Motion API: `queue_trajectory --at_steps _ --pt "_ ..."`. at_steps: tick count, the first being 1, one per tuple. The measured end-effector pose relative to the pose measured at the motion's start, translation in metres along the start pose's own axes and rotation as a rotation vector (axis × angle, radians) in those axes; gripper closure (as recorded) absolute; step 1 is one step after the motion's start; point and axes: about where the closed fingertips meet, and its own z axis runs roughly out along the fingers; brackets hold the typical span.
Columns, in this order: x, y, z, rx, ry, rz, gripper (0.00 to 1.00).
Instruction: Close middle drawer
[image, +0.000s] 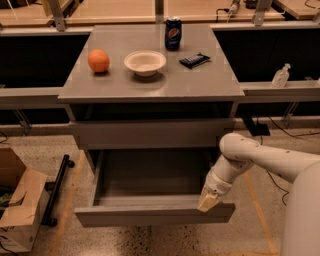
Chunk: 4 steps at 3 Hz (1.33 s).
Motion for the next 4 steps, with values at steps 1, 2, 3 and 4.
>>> queue_trajectory --at_steps 1,2,3,4 --pt "0.027 0.028 0.013 -0.049 -0.006 0.1 1.0" --pt "0.049 0.04 0.03 -0.057 -0.007 0.164 1.0" --pt "0.057 0.003 0.055 -0.005 -0.02 0.158 1.0" --pt "0.056 -0.005 0.055 0.008 -0.023 0.154 1.0"
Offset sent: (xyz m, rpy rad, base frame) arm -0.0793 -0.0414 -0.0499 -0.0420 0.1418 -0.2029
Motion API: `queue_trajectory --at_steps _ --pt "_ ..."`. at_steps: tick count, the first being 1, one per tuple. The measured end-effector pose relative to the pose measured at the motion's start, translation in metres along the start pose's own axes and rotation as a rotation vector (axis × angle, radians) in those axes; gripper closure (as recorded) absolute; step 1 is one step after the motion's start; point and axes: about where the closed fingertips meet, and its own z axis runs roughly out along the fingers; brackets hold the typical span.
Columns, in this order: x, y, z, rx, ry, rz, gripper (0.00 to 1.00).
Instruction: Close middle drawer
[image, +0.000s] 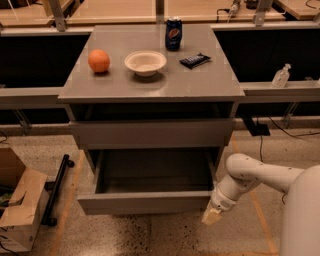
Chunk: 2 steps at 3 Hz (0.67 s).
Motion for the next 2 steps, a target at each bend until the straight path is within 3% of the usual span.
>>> queue_trajectory --at_steps 2 --pt "-0.031 -0.071 -0.046 0.157 -0.097 -0.039 1.0"
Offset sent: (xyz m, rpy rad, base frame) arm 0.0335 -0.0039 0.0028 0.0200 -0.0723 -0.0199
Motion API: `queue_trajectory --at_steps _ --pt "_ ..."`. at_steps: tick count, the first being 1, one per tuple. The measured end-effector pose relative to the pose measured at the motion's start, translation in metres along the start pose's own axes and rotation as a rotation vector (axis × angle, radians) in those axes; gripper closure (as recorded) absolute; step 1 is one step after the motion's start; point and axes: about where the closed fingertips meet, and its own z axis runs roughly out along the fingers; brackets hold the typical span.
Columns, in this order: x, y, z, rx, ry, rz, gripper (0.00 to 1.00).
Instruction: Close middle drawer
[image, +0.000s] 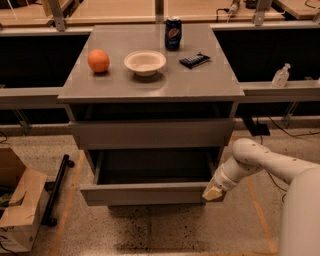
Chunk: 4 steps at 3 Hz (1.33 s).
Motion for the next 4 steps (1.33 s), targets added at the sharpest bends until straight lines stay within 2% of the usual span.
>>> queue_trajectory --at_steps 1,2,3,4 --pt "0.0 -0.001 0.007 0.01 0.008 -0.001 1.0" --pt "-0.012 -0.037 0.018 0.061 0.046 -0.06 1.0" --pt "-0.012 -0.037 0.018 0.061 0.046 -0.059 1.0" --pt "-0.012 -0.047 0.033 0.081 0.037 -0.049 1.0"
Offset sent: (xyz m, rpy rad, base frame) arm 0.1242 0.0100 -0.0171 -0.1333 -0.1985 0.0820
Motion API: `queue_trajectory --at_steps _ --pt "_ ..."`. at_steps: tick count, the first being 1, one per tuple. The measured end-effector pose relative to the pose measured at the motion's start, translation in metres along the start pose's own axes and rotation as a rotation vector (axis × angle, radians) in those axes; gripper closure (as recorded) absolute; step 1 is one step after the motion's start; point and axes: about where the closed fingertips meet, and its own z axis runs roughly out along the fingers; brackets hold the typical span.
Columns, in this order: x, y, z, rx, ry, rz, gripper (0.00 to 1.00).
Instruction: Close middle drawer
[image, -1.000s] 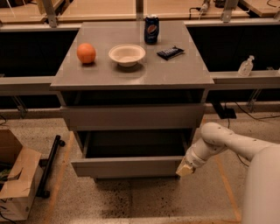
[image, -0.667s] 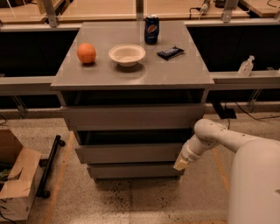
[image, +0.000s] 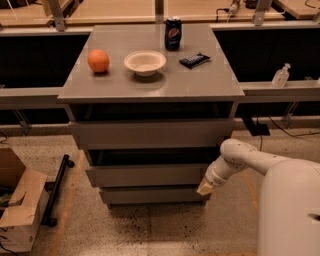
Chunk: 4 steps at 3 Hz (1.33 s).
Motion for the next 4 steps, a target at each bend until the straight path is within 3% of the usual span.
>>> queue_trajectory --at_steps 1,2,3,4 --pt "-0.009 -0.04 0.015 0.07 -0.019 -0.035 1.0" --pt "-0.01 -0.054 0.013 0.095 -0.025 -0.042 1.0" --pt "-0.02 -0.076 -0.008 0.164 -0.05 -0.078 1.0" --pt "-0.023 -0.079 -0.017 0.176 -0.045 -0.086 1.0"
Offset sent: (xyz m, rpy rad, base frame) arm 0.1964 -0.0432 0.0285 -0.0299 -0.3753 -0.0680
